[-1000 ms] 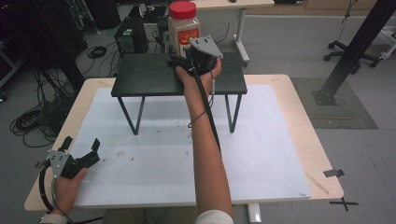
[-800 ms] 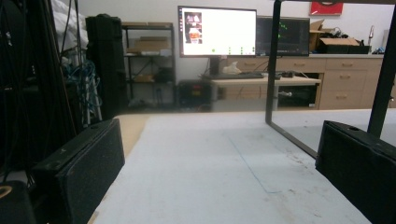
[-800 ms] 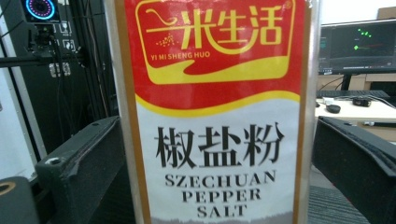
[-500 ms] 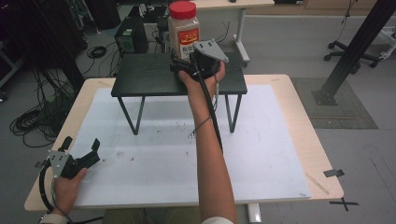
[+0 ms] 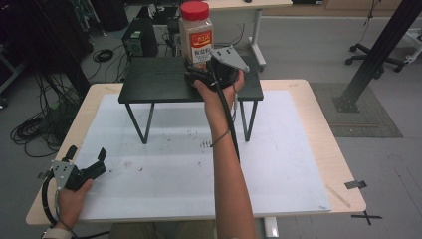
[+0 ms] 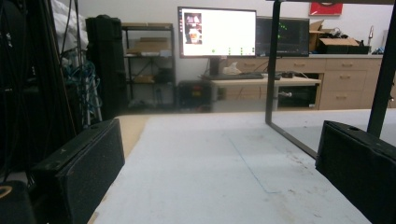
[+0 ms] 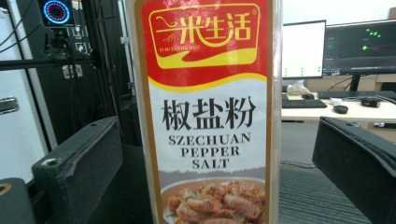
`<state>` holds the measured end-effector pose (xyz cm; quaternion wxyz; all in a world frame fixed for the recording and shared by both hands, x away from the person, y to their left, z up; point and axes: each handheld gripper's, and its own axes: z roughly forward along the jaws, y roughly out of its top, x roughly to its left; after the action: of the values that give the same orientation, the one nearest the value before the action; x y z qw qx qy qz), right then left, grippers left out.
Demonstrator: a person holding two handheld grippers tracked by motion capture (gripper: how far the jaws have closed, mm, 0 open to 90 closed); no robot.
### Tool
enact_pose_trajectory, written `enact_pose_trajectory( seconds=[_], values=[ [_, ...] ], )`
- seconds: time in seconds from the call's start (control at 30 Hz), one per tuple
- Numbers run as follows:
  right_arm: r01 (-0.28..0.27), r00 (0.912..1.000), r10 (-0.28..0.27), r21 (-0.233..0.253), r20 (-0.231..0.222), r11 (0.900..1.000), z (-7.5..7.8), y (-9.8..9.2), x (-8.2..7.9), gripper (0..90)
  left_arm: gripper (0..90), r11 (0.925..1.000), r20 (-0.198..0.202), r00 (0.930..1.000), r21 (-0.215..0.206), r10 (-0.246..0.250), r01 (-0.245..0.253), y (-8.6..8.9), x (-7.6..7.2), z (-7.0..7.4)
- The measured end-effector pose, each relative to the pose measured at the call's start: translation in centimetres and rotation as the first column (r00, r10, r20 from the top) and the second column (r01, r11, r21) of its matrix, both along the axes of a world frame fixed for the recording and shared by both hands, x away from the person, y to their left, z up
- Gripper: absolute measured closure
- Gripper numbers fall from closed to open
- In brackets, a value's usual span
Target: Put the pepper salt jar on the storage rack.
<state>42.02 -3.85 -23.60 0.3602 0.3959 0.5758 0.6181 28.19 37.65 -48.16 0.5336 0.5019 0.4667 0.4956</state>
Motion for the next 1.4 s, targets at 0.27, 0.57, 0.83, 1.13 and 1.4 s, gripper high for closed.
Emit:
enact_pose_trajectory(
  seconds=[0.27,0.57,0.83,1.13,1.4],
  values=[
    [-0.007,1.0000,0.007,0.000,0.000,1.000,0.3,-0.5,-0.8,1.2,1.5,1.0000,0.001,1.0000,0.001,0.000,0.000,0.0,0.0,0.0],
    [-0.035,0.9993,0.035,0.027,-0.014,0.999,-0.4,-1.3,-1.7,1.0,1.6,1.0000,0.002,1.0000,0.000,-0.001,0.001,0.0,0.0,0.0],
    [-0.048,0.9988,0.049,0.044,-0.010,0.998,-1.3,-2.6,-2.9,0.5,1.5,1.0000,0.002,1.0000,0.000,-0.001,0.001,0.0,0.0,0.0],
    [-0.044,0.9990,0.045,0.058,-0.008,0.997,-2.3,-4.2,-4.2,0.0,1.5,1.0000,0.003,1.0000,0.001,-0.001,0.001,0.0,0.0,0.0],
    [-0.028,0.9996,0.029,0.057,-0.003,0.998,-3.3,-5.5,-5.4,0.0,1.5,1.0000,0.004,1.0000,0.002,-0.003,0.003,0.0,0.0,0.0]
  ],
)
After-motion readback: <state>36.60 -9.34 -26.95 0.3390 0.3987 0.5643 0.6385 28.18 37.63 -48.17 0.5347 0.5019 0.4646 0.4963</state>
